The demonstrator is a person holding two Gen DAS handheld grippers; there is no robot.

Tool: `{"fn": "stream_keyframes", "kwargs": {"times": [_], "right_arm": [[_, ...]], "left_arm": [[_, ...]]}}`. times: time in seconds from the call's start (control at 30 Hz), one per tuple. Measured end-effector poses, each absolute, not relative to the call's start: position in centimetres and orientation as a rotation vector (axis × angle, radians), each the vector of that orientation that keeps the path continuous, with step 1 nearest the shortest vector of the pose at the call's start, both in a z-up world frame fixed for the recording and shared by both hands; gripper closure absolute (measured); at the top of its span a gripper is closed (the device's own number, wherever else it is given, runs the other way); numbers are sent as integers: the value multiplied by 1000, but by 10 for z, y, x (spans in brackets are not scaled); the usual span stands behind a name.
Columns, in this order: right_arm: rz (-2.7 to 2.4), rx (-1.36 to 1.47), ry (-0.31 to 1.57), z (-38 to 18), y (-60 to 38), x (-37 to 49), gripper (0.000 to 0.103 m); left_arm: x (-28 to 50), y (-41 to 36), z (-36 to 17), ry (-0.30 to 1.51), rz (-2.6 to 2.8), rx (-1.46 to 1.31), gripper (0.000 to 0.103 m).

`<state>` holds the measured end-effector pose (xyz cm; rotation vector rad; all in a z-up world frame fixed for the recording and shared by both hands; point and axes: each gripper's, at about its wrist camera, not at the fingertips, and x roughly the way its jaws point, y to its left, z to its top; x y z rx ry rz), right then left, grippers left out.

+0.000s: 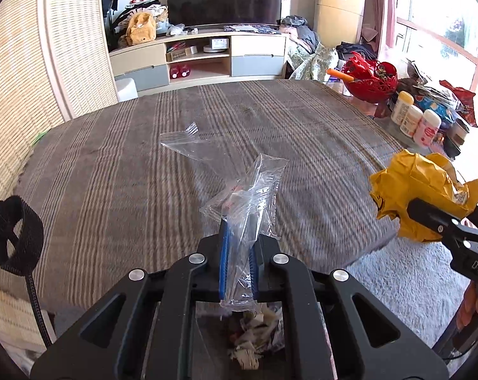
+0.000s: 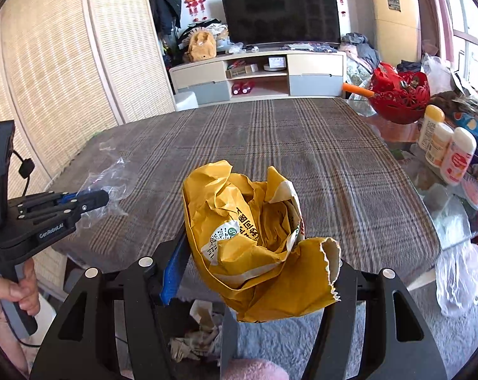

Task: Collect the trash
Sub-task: 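Carry both held bags off the table over the black bin, then lower both bags into the black bin and open both tools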

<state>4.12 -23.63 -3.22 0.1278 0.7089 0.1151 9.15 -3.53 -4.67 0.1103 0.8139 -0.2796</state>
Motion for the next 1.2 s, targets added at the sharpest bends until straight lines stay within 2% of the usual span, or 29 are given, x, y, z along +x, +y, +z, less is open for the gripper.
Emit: {"fn": "stream_keyframes", "kwargs": {"times": [0.33,0.57,1.2], "right_arm": [[69,79,718,-55,-208,-5,41],[134,71,794,-87,-182,-22,41],[161,137,1023,-177,-163,-3,39]], "left_arm": [[31,-12,-76,841,-254,97,92],[1,1,-113,914,-258,94,92],[-6,-4,-210,1148,-295,37,91]]}}
